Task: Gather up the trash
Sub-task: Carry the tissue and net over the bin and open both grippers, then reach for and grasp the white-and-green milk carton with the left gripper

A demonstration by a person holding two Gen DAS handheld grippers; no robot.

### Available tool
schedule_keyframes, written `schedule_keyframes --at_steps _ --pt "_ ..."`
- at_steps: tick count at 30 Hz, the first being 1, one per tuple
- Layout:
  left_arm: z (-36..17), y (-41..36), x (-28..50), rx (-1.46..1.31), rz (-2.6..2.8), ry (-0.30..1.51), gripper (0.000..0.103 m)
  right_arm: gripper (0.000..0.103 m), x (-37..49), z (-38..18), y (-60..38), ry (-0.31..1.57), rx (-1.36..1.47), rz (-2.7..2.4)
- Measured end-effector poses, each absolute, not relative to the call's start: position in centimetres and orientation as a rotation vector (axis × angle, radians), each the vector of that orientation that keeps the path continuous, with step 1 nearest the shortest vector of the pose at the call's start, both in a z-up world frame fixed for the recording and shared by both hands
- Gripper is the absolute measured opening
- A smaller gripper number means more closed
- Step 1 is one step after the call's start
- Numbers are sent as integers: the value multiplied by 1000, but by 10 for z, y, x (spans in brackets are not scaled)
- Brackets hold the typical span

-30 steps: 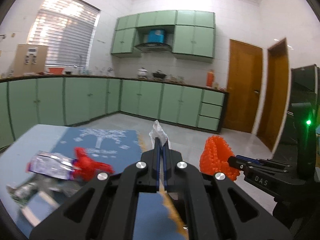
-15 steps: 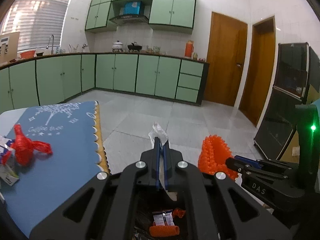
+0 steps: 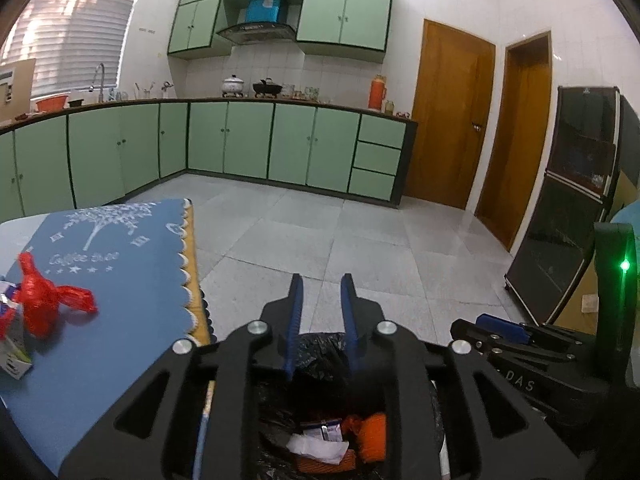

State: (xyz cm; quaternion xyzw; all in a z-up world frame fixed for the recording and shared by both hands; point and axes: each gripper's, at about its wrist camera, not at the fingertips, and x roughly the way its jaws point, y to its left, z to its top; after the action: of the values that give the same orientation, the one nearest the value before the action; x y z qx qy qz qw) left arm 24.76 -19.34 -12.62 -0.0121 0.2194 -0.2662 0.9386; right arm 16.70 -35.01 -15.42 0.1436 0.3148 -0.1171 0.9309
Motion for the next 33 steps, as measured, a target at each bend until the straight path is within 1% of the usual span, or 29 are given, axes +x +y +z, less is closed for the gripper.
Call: schedule_keyframes --at_steps 1,2,3,4,5,6,7,8,10,11,13,16,21,27,33 --pt "-123 -190 246 -30 -537 444 24 39 165 -152 -347 637 290 -238" --pt "-120 -185 245 -36 -526 438 27 40 163 -149 -344 629 286 -236" --pt "-115 -179 241 -41 -510 430 32 44 161 -145 -340 619 279 -234" --pt "-111 -172 237 -44 -497 421 35 50 160 -139 -335 607 272 -227" --pt "-106 -162 233 -39 -473 409 42 55 158 -133 -328 593 267 -221" --pt "-104 -155 228 -34 -458 400 46 68 156 -130 -325 579 264 -218" --pt "-101 -146 224 -32 -445 392 47 75 154 -124 -318 558 258 -214" --pt "-98 -137 221 -30 -432 387 49 77 152 -118 -310 542 250 -203" --pt "-93 -110 211 -24 -376 373 56 85 151 -109 -295 524 234 -179" --pt "-92 -97 206 -23 -348 370 59 87 150 -107 -289 516 228 -169" --pt "-86 -75 201 -19 -296 370 61 92 150 -98 -272 496 216 -135" --pt "-82 -35 192 -13 -201 376 63 96 150 -90 -244 469 189 -83" --pt "-84 24 171 -1 -46 384 63 96 152 -86 -198 445 154 -8" --pt "-89 68 155 -29 54 426 63 95 152 -88 -145 430 110 73" --pt "-98 97 148 -53 108 458 63 92 151 -92 -102 436 77 153"
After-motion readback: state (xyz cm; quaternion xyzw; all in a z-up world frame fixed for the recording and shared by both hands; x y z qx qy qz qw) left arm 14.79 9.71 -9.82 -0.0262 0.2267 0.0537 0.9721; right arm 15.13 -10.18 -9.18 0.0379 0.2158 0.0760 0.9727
